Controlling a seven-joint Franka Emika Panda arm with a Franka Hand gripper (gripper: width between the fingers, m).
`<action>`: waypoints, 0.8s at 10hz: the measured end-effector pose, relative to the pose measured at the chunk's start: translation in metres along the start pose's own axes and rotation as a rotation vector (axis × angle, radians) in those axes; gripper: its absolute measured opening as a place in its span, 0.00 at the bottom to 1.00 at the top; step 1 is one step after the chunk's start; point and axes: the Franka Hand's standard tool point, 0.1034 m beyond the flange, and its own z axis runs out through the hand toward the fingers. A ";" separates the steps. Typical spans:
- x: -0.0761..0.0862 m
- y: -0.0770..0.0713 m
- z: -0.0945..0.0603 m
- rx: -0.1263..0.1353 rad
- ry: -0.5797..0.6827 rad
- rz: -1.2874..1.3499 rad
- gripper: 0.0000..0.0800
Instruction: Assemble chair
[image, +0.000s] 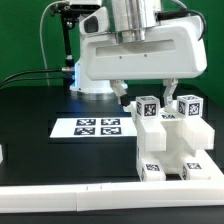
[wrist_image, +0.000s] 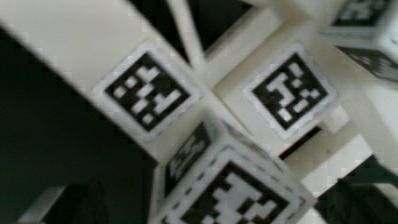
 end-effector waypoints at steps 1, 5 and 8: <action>-0.007 -0.003 0.002 -0.022 0.000 -0.131 0.81; 0.001 -0.002 0.007 -0.069 -0.009 -0.632 0.81; 0.000 -0.002 0.007 -0.068 -0.008 -0.580 0.48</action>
Offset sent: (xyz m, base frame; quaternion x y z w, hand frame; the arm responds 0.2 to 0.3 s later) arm 0.0150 -0.0028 -0.0029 -0.0711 -0.0151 -0.4250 0.9023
